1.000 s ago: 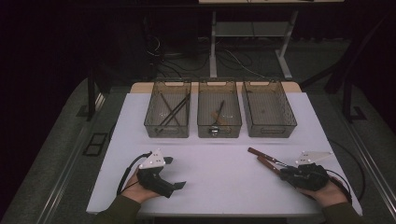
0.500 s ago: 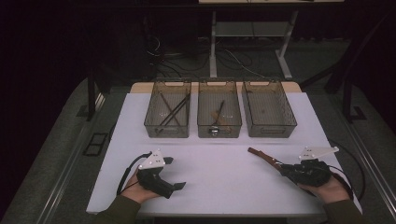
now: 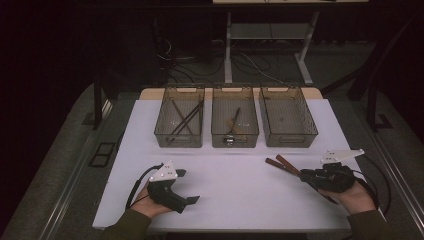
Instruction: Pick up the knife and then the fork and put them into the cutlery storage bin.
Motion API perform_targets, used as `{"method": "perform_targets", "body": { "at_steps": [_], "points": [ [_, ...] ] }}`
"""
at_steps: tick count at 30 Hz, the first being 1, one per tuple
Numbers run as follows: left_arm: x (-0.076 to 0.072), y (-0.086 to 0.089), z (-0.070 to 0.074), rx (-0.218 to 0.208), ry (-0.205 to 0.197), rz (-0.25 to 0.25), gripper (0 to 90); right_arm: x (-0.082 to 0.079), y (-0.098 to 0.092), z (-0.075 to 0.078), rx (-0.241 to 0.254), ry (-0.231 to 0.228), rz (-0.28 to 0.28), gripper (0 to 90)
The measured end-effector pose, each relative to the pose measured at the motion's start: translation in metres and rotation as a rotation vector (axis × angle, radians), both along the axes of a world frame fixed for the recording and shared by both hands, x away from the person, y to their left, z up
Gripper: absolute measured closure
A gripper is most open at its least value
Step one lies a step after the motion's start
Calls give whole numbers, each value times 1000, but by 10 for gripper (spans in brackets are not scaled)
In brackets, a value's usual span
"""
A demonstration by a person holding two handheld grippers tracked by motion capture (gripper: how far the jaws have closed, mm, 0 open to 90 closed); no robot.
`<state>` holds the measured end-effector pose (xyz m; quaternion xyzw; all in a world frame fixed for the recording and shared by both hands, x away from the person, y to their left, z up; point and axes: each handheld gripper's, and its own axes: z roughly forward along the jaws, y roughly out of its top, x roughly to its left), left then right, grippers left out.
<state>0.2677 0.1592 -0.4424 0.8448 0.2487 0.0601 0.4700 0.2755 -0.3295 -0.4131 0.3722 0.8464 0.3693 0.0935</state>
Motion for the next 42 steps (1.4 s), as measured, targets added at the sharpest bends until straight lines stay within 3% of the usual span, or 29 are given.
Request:
{"method": "perform_targets", "body": {
  "at_steps": [23,36,42],
  "points": [
    [0,-1,0,-1,2,-4,0,24,-1,18,28,-36,-41,765],
    [0,-1,1,-1,1,-7,0,43,-2,35,68,-67,-79,765],
    [0,0,1,-3,3,-6,0,56,0,40,59,-73,-89,765]
  ]
}}
